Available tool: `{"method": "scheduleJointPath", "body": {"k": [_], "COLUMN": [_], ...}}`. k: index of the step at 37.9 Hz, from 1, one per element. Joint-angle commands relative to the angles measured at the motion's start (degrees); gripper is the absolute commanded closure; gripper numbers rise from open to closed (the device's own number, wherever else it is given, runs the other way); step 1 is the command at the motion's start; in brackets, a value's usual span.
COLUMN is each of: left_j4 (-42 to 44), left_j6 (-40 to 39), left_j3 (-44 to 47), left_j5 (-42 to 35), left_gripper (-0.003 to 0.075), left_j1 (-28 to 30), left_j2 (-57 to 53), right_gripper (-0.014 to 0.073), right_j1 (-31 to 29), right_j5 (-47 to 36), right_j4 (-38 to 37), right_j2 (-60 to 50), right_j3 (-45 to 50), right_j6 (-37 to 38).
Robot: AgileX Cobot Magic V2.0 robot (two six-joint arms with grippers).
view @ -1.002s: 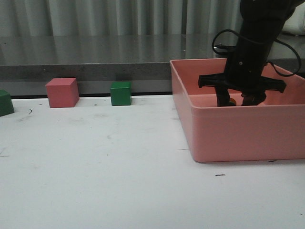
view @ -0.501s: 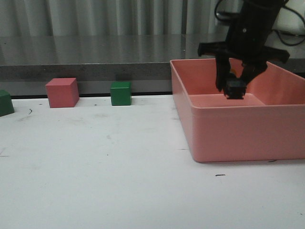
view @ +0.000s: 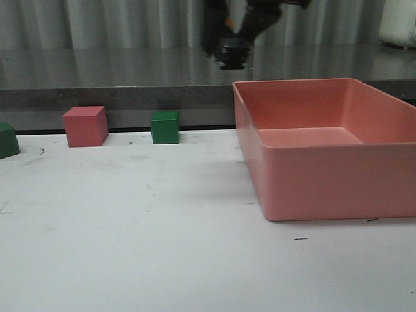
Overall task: Place and stand button with both arms
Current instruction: 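Carry the button toward the red cube and lower it onto the table, then open the right gripper and raise it away from the button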
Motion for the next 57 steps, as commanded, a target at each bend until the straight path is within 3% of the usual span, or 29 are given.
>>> {"method": "scheduleJointPath", "body": {"k": [1, 15, 29, 43, 47, 52, 57], "left_j4": [0.0, 0.0, 0.0, 0.0, 0.0, 0.0, 0.0], "left_j6": [-0.2, -0.2, -0.2, -0.2, -0.2, -0.2, -0.2], "left_j3": [-2.0, -2.0, -2.0, -2.0, -2.0, -2.0, -2.0], "left_j5": [-4.8, -4.8, -4.8, -4.8, -4.8, -4.8, -4.8], "left_gripper": [0.0174, 0.0174, 0.0174, 0.0174, 0.0174, 0.0174, 0.0174], "left_j1": [0.0, 0.0, 0.0, 0.0, 0.0, 0.0, 0.0], "left_j2": [0.6, 0.6, 0.6, 0.6, 0.6, 0.6, 0.6], "right_gripper": [0.0319, 0.0319, 0.0319, 0.0316, 0.0255, 0.0115, 0.0088], "right_j1": [4.1, 12.6, 12.1, 12.1, 12.1, 12.1, 12.1], "right_j5": [1.3, 11.0, 11.6, 12.2, 12.3, 12.7, 14.4], "right_j4": [0.1, 3.5, 3.4, 3.5, 3.5, 3.7, 3.6], "right_j2": [1.1, 18.5, 26.4, 28.0, 28.0, 26.9, 24.2], "right_j3": [-7.1, -25.3, -26.2, -26.2, -26.2, -26.2, -26.2], "right_j6": [-0.9, 0.7, 10.2, 10.5, 10.5, 10.5, 9.4]}}
